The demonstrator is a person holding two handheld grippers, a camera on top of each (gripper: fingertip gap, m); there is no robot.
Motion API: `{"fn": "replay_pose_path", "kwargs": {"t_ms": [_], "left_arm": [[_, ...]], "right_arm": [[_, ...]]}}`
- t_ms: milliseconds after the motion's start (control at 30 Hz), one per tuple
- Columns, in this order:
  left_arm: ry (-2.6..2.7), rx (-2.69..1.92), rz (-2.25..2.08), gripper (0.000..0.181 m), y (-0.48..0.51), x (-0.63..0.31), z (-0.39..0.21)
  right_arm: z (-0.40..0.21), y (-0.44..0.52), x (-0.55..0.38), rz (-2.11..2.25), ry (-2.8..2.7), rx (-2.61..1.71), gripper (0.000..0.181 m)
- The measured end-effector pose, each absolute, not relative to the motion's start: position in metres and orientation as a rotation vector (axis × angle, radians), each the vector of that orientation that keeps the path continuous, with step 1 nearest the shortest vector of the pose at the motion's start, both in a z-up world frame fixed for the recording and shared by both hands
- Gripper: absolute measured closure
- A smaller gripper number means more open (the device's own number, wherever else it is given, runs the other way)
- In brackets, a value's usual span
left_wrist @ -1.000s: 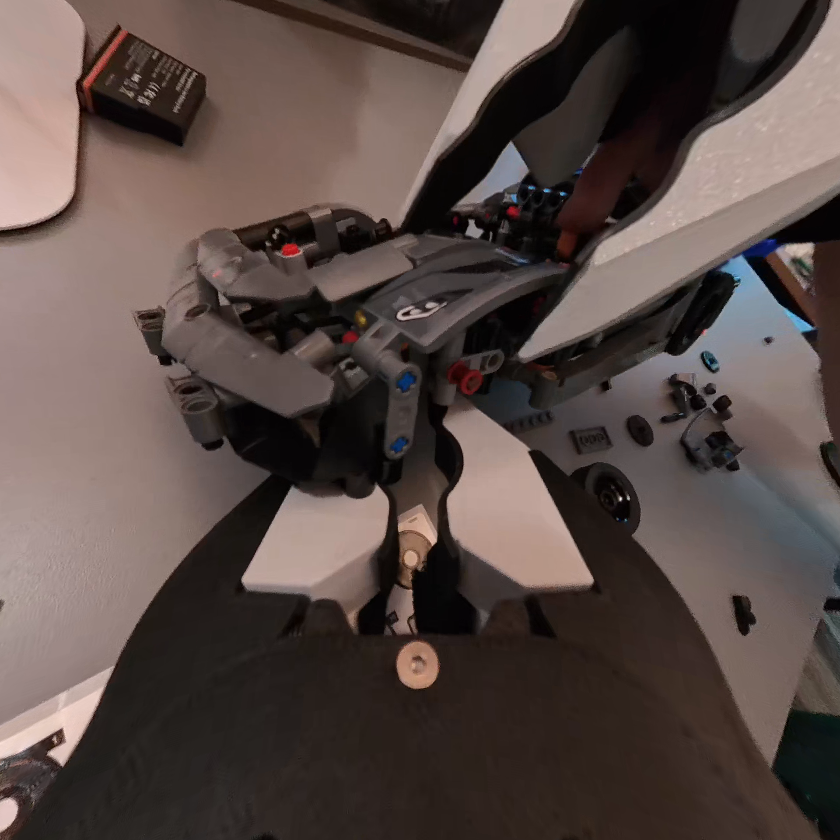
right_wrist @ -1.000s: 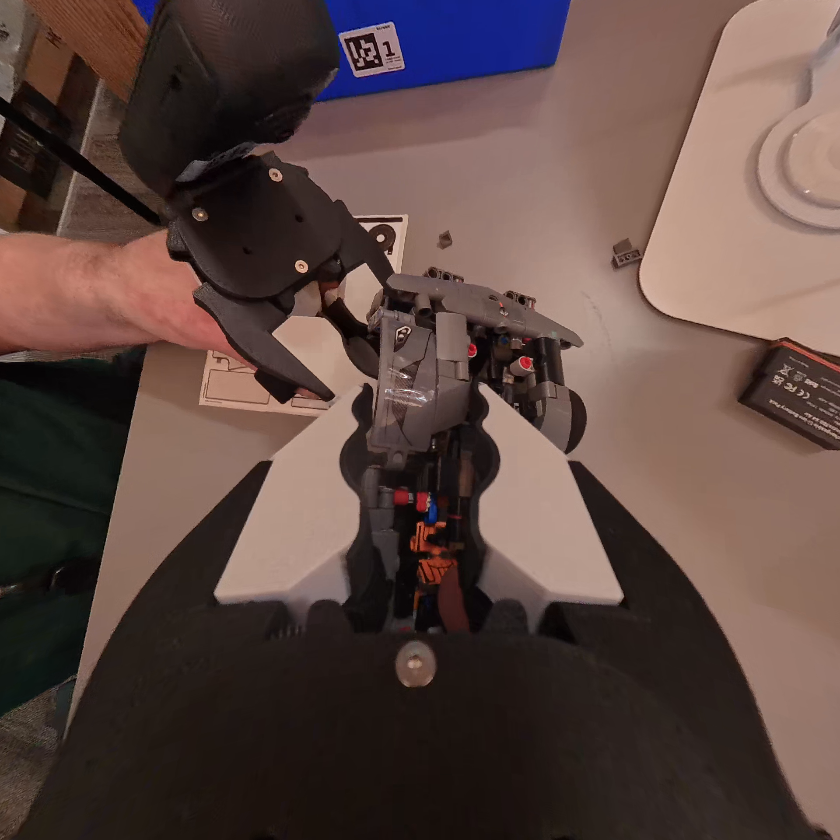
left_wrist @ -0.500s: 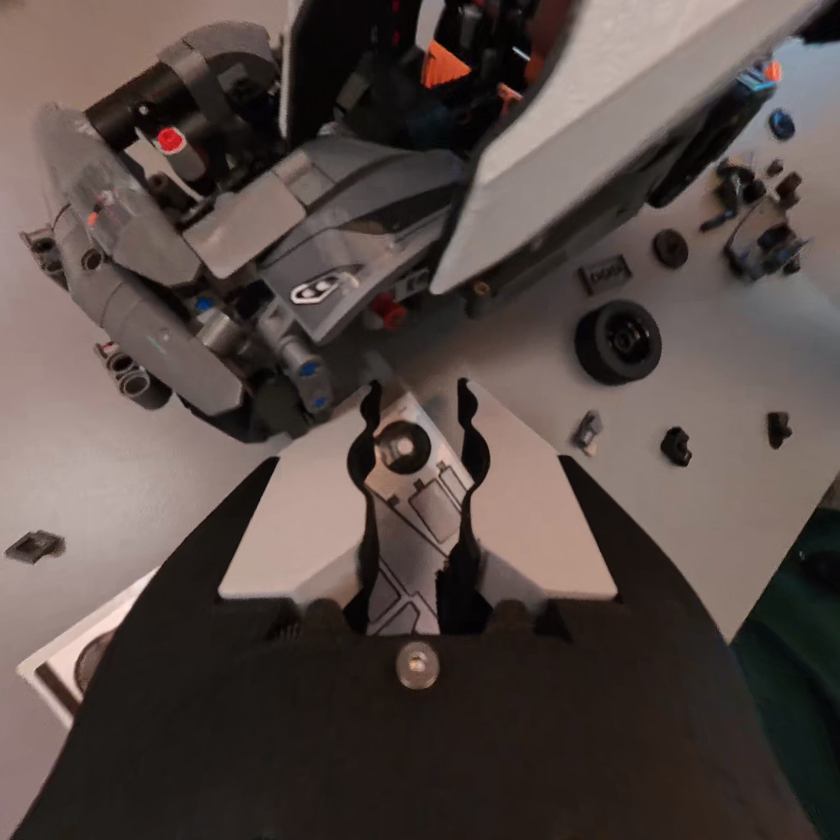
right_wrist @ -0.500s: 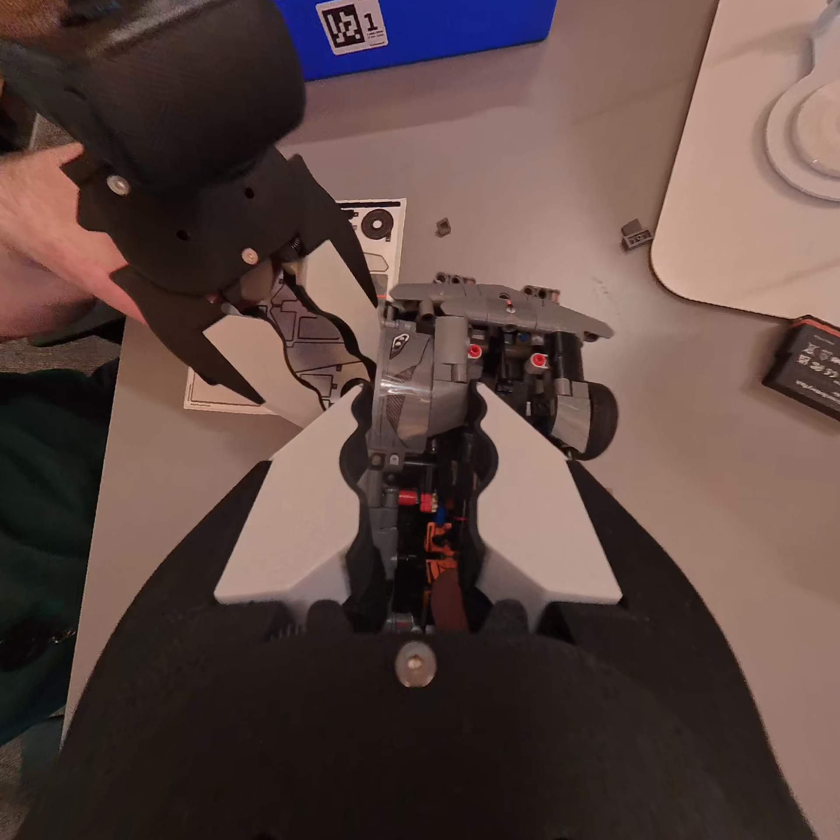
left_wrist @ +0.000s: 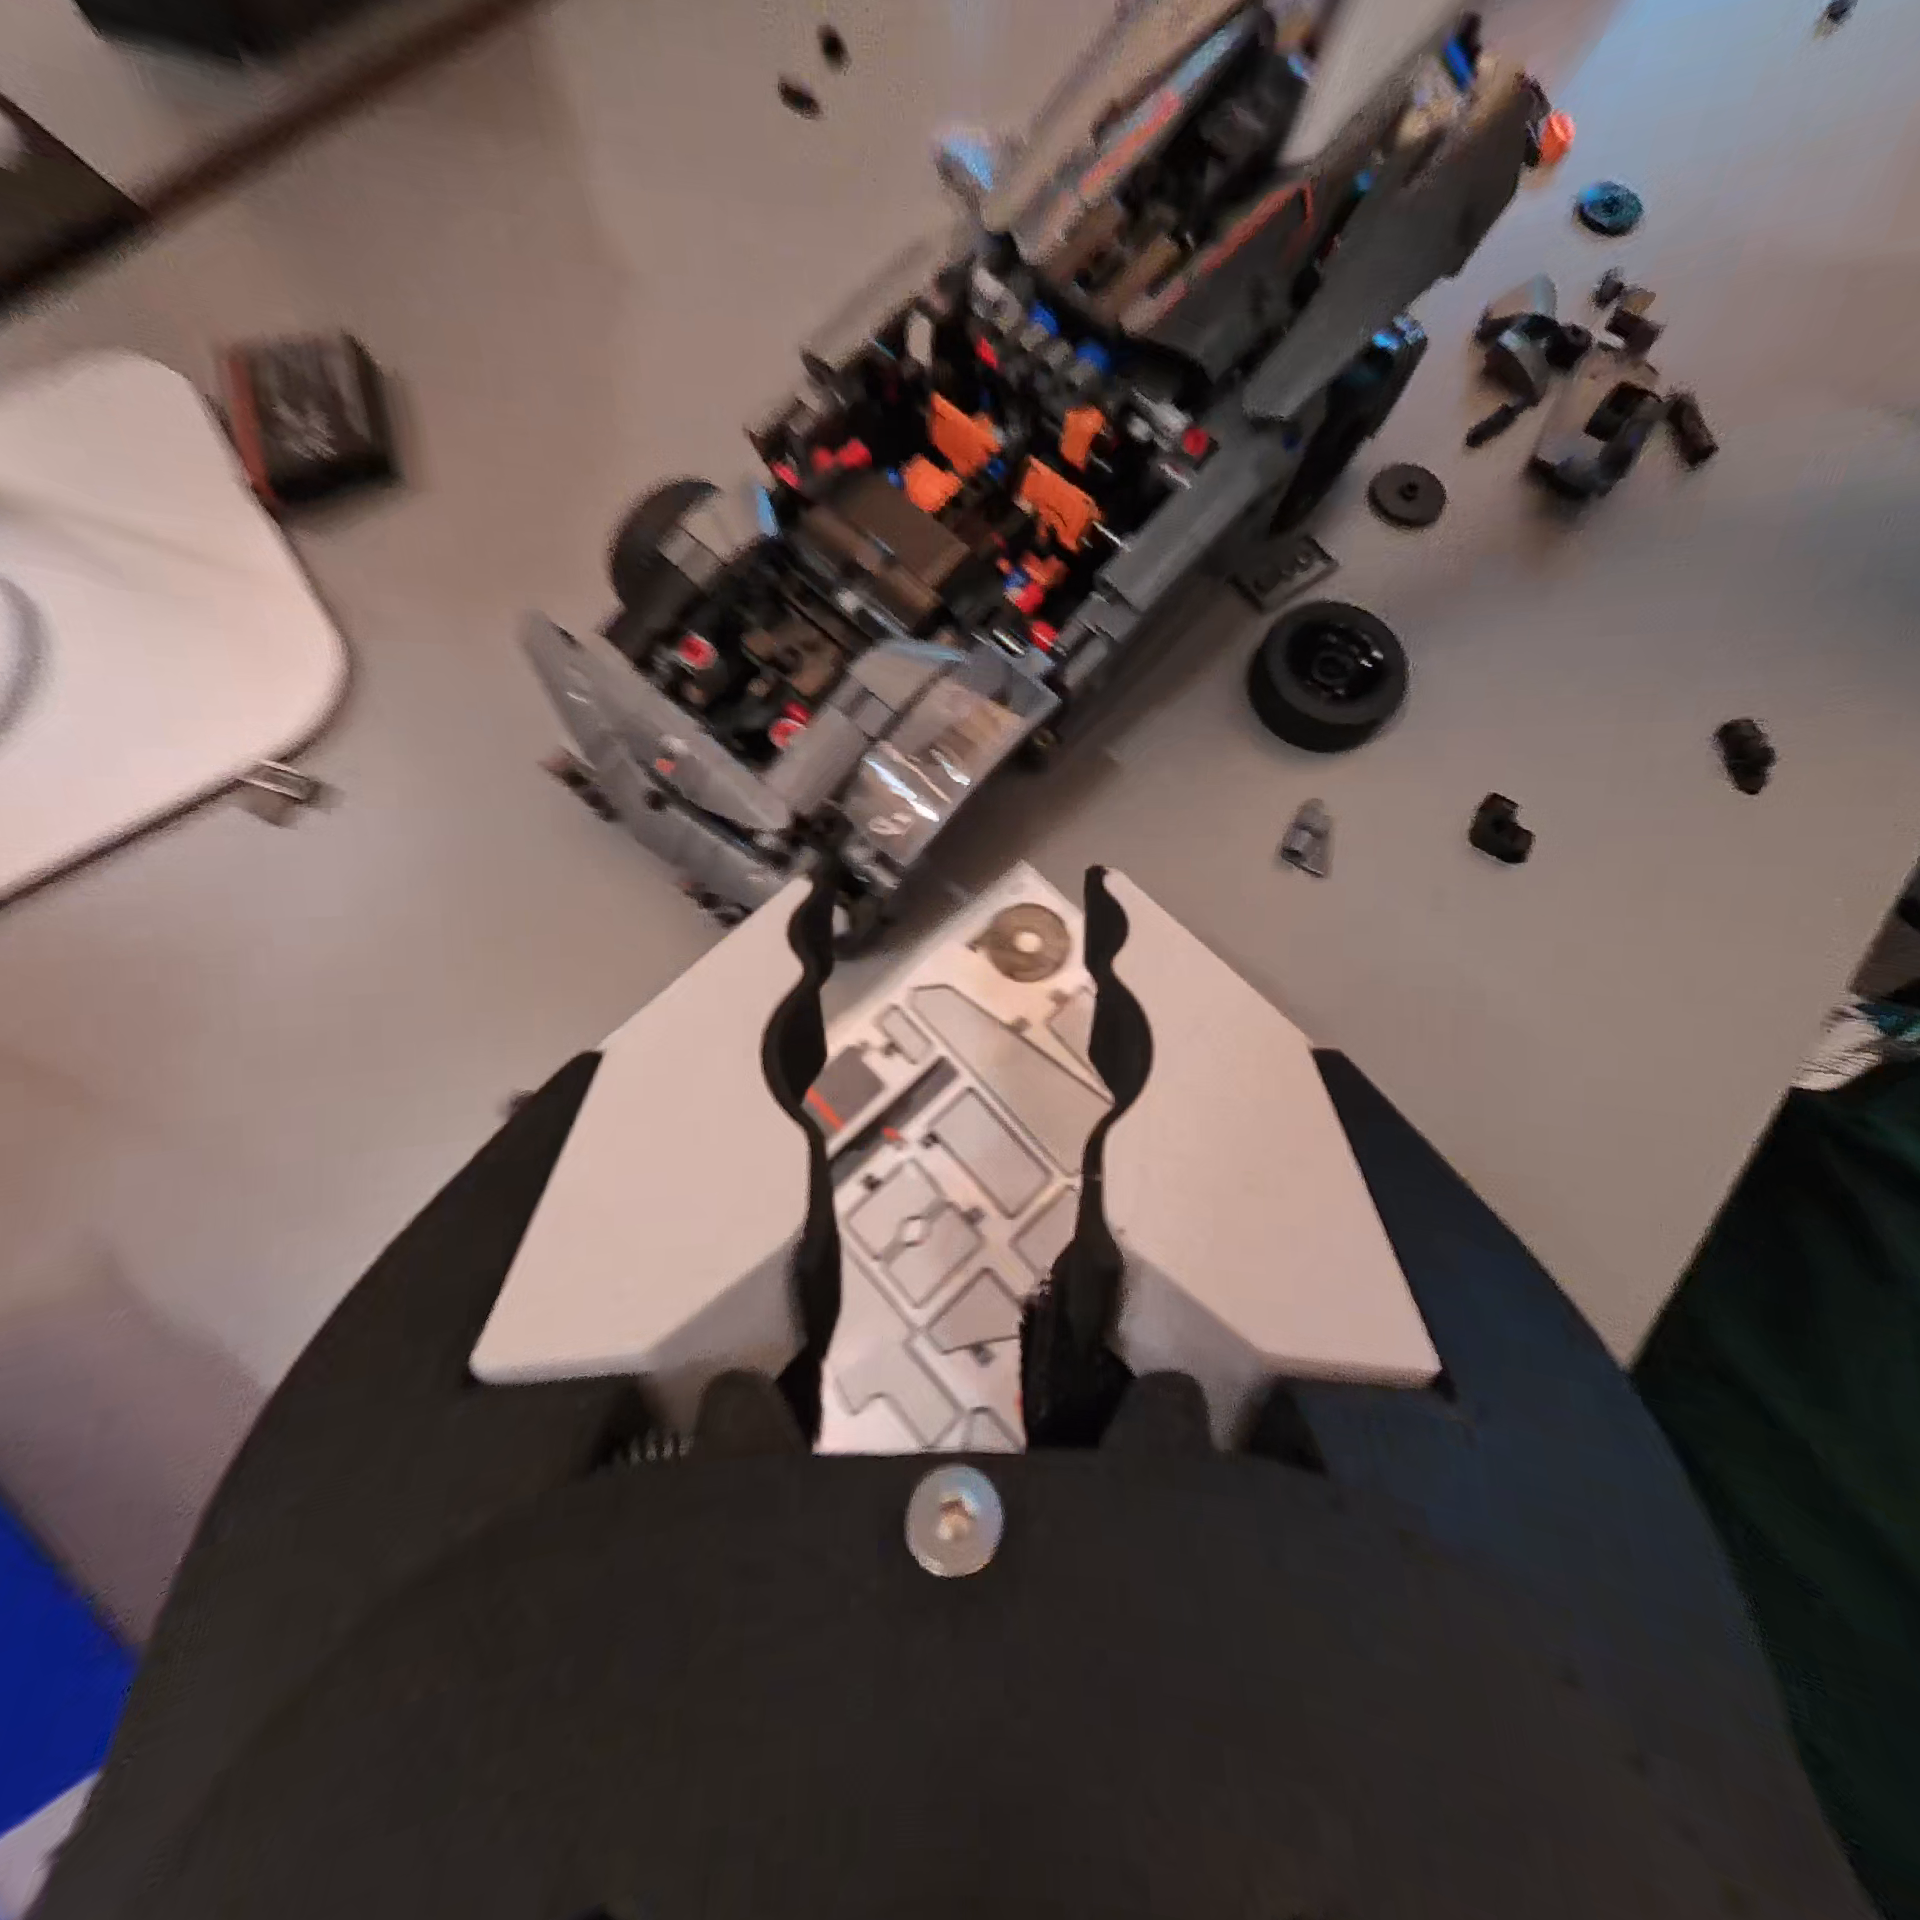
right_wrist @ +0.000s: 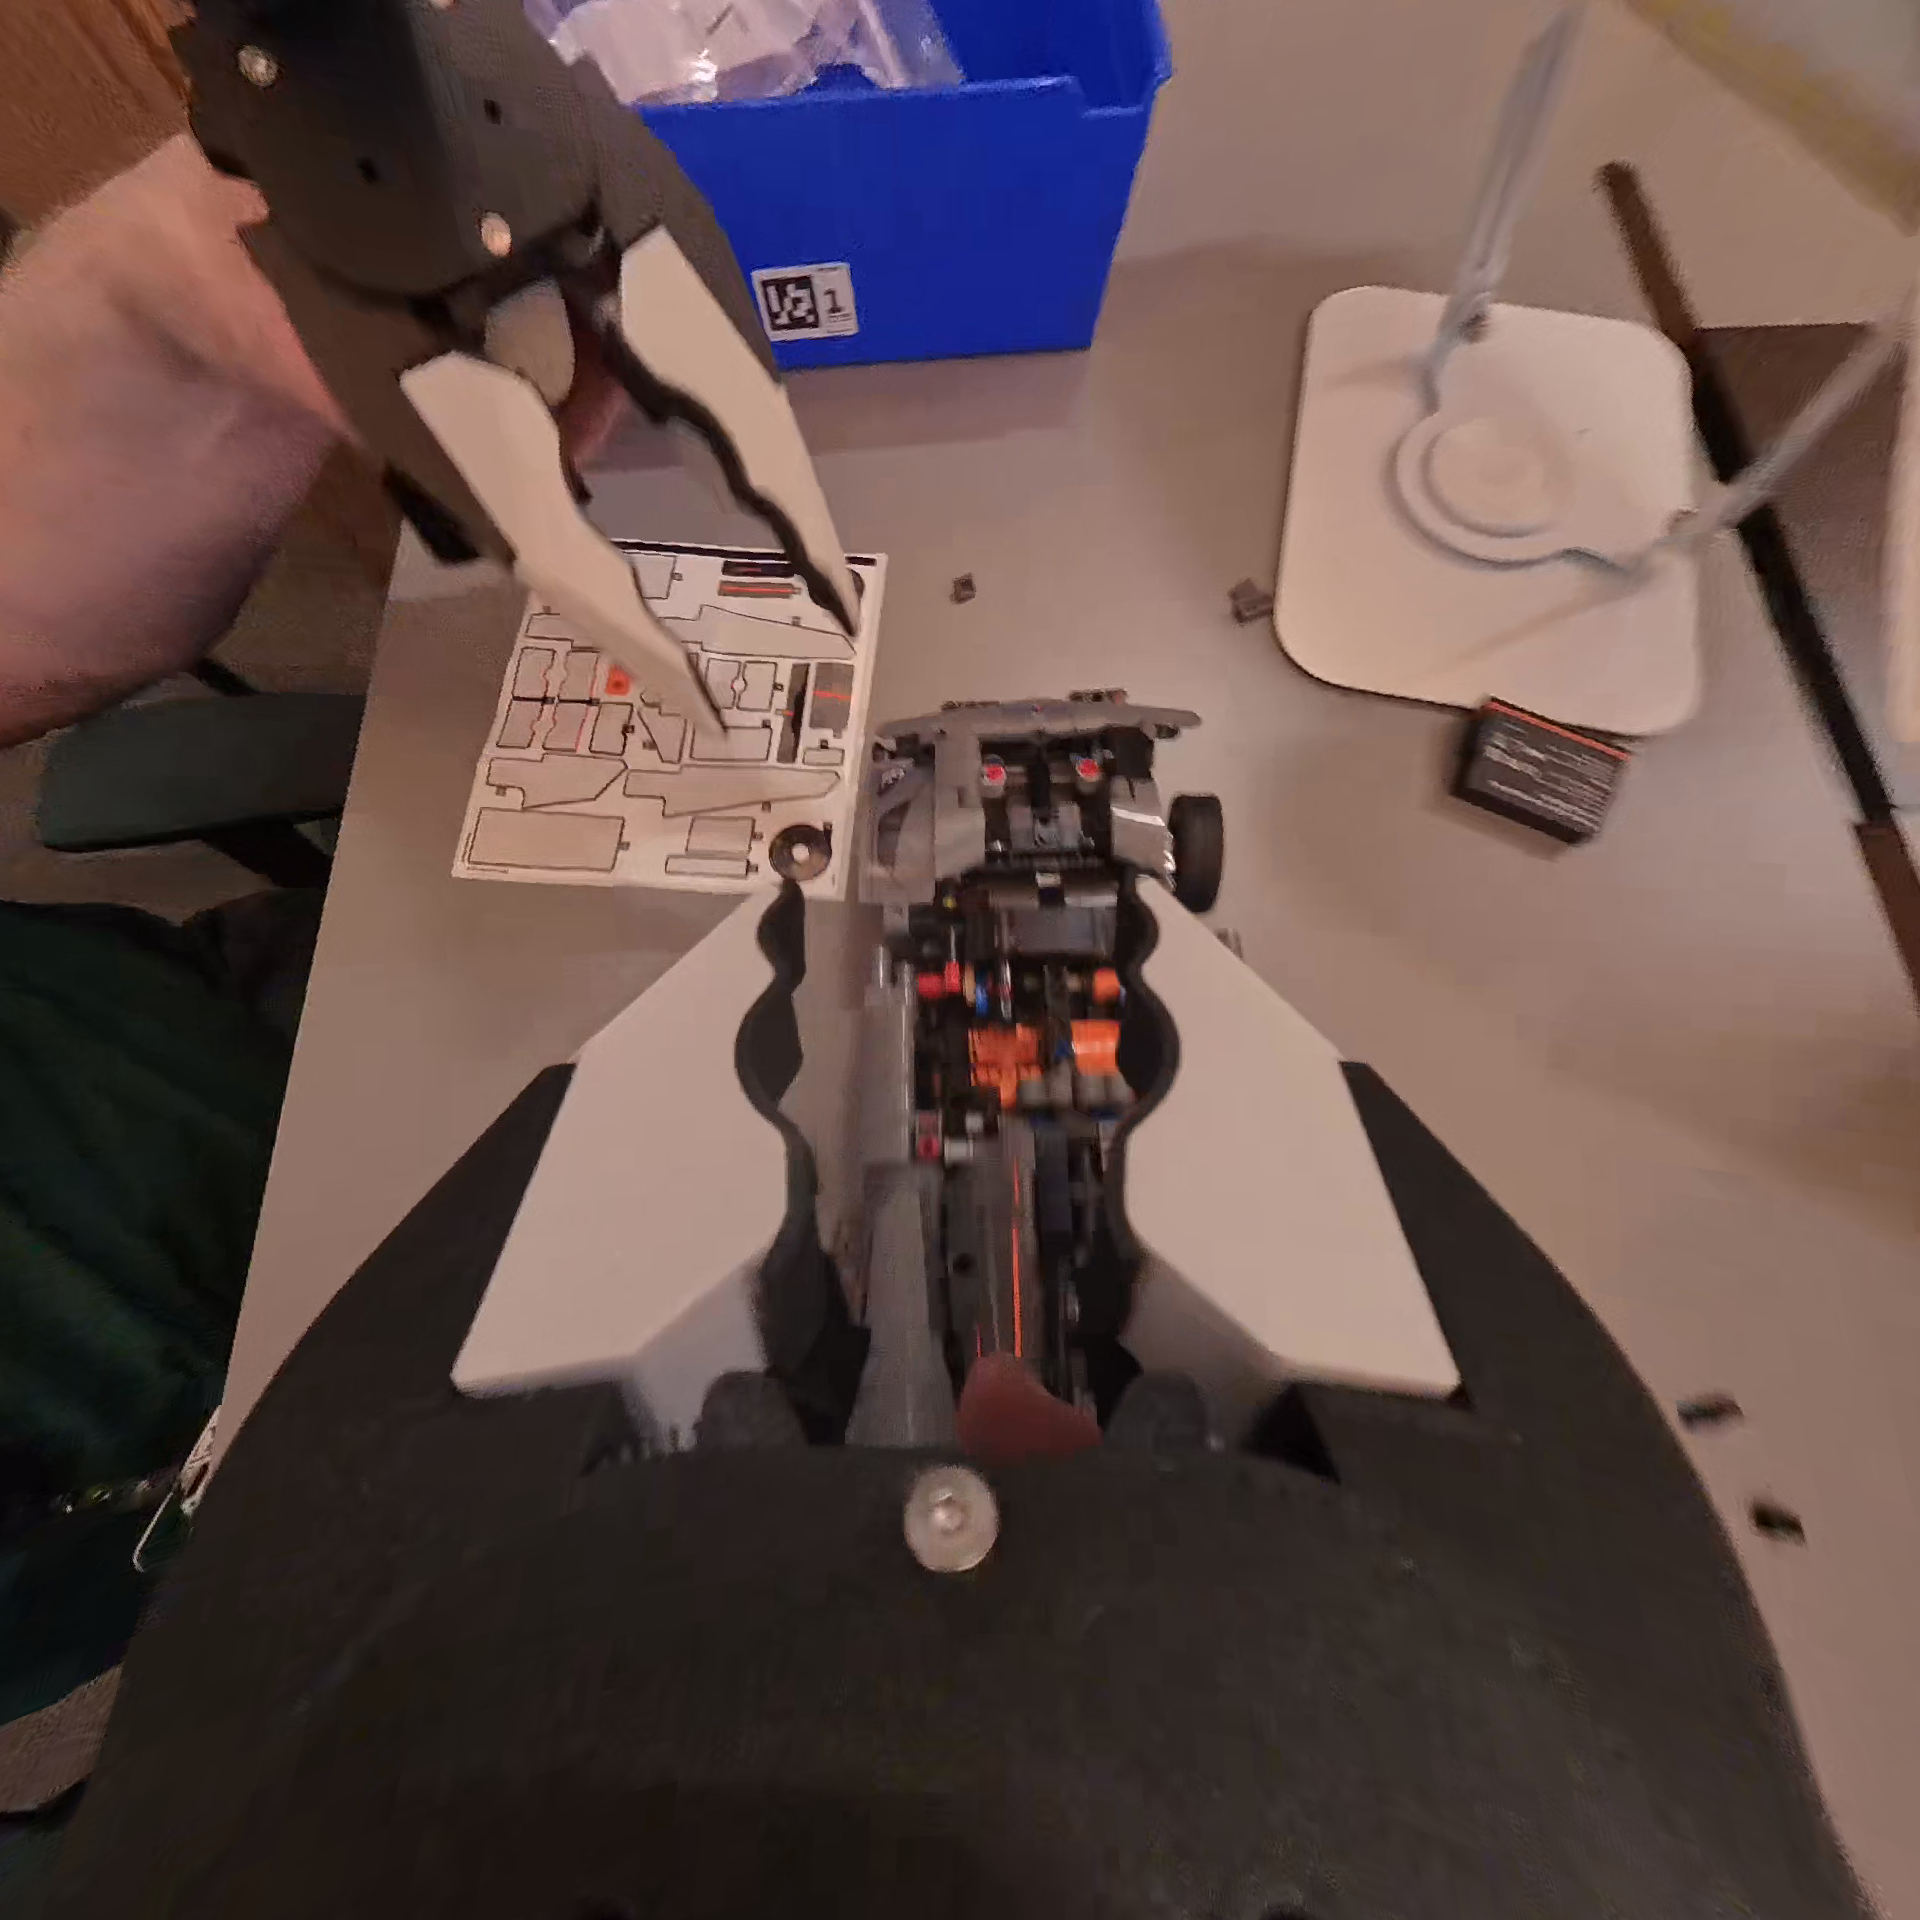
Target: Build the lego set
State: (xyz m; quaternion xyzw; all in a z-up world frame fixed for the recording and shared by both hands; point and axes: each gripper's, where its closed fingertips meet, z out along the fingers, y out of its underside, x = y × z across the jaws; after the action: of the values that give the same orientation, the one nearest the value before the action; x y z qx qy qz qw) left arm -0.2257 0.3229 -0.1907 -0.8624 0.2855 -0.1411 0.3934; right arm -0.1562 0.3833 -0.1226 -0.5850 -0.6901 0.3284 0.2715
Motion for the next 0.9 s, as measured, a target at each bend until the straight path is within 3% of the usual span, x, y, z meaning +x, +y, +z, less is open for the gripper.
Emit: {"fn": "replay_pose_path", "kwargs": {"t_ms": [133, 267, 600, 900], "left_arm": [[0.731, -2.171, -0.296, 0.113, 0.333, -0.246, -0.185], [0.713, -2.212, -0.349, 0.099, 0.346, -0.247, -0.200], [0.681, -2.319, -0.433, 0.093, 0.367, -0.246, -0.241], [0.746, -2.340, -0.391, 0.091, 0.375, -0.244, -0.258]], "right_arm": [[-0.120, 0.397, -0.098, 0.805, -1.739, -1.656, 0.094], [-0.140, 0.407, -0.049, 0.837, -1.580, -1.847, 0.085], [-0.203, 0.401, -0.012, 0.996, -1.434, -2.065, 0.079], [-0.251, 0.405, -0.031, 0.804, -1.521, -2.136, 0.085]]}}
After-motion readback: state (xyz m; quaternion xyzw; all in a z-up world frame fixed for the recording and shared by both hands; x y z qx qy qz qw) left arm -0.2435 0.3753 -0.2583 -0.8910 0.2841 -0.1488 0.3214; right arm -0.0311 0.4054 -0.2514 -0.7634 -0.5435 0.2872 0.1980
